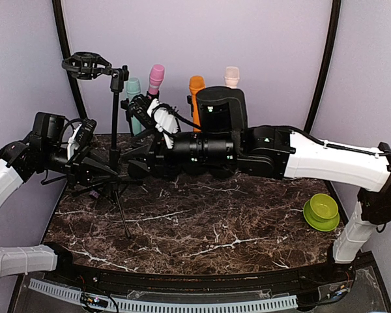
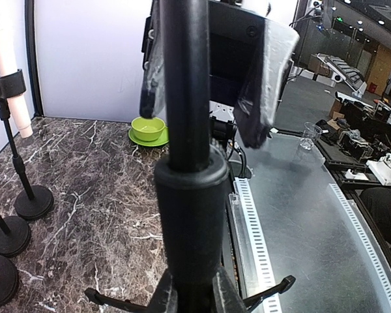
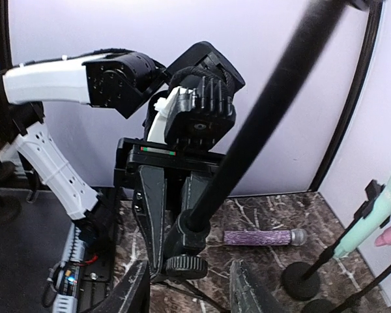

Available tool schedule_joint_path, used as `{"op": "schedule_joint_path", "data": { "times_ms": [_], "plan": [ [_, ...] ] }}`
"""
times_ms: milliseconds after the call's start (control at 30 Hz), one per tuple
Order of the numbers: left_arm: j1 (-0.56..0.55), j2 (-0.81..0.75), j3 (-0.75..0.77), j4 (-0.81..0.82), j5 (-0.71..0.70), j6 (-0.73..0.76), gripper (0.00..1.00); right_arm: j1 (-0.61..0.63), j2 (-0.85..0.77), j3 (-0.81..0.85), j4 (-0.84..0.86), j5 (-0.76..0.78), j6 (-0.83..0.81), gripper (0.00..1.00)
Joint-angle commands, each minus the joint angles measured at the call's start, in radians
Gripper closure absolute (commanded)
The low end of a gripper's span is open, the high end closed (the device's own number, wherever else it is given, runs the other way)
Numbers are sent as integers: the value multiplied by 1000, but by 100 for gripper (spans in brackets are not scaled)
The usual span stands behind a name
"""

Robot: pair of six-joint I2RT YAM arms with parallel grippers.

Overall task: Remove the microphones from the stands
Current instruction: Unscrew the knob on the stand of the microphone stand.

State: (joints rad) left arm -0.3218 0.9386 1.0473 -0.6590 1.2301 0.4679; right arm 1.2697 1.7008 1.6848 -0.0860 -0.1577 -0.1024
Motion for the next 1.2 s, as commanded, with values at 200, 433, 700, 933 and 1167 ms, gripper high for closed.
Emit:
{"op": "schedule_joint_path", "data": {
  "times_ms": [200,433,700,933,1167],
  "plan": [
    [-1,-18,12,28,45,14,100,80,66,100,-96,199,-196,65],
    [-2,-18,15,11,39,42,100,82,69,97,-79,256,-192,77],
    [0,-17,14,1,28,71,100,82,80,96,-39,249,-150,88],
    [0,-16,20,-53,-4,172,100,75,100,108,-5,188,-45,94],
    [-1,-50,2,-36,-52,264,100,-51,84,48,97,-127,298,96]
  ]
}}
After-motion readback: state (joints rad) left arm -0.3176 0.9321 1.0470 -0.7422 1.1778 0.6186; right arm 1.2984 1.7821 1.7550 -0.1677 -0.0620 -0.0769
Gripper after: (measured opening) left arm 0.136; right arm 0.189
